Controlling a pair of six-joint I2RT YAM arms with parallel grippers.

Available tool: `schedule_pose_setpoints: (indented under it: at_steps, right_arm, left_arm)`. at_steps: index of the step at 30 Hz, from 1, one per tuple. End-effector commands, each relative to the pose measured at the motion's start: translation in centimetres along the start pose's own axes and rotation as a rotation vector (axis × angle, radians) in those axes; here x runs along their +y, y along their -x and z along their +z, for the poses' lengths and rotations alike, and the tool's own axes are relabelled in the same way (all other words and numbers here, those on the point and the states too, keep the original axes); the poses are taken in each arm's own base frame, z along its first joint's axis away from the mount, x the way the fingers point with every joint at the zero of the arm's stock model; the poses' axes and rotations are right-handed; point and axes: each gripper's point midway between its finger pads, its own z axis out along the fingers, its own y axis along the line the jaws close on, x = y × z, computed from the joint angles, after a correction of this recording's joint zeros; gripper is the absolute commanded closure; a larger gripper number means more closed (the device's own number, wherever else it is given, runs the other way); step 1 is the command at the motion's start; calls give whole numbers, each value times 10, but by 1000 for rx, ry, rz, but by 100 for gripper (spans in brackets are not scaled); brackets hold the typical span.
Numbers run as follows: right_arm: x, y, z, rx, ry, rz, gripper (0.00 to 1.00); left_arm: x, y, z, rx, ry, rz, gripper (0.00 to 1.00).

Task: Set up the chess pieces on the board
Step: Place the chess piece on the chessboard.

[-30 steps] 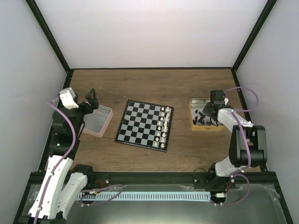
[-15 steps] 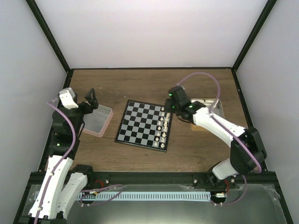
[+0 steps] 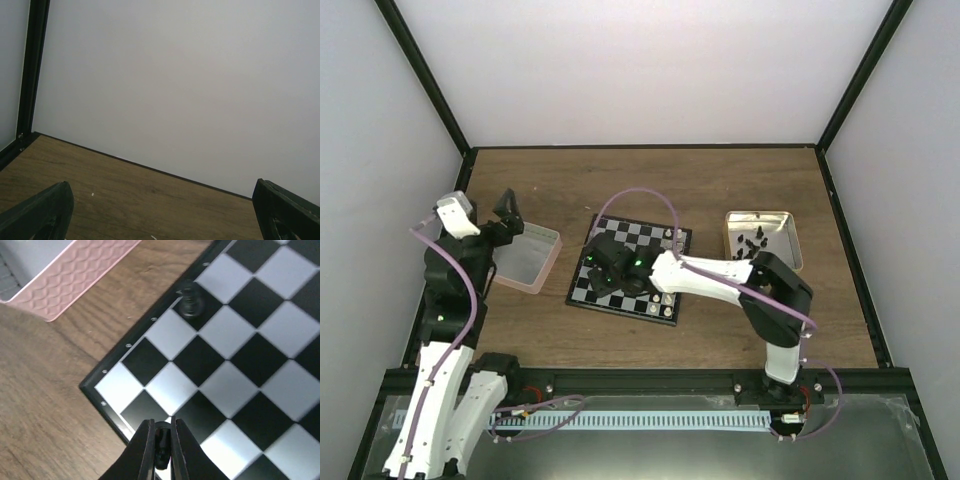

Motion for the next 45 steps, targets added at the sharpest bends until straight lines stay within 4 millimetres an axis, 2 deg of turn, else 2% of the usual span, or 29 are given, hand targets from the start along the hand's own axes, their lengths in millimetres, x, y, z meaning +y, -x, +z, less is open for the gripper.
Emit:
schedule_pose_setpoints:
  at_steps: [1, 7, 14, 19, 27, 45]
  right_arm:
    - [35, 9, 1, 2, 72, -74, 94]
    - [51, 7, 24, 31, 80, -110, 94]
    - [46, 12, 48, 34, 9, -125, 93]
    - [43, 8, 60, 56, -20, -138, 93]
    - [35, 6, 69, 62, -64, -154, 91]
    - [41, -4, 84, 81, -23, -153, 87]
  left_arm:
    - [3, 10, -2, -32, 18, -2, 0]
    - [6, 12, -4, -38, 30, -4, 0]
    - [6, 11, -4, -34, 30, -6, 0]
    - [9, 13, -6, -44, 45, -5, 0]
    - [8, 13, -6, -42, 41, -6, 0]
    - [8, 12, -6, -40, 39, -7, 0]
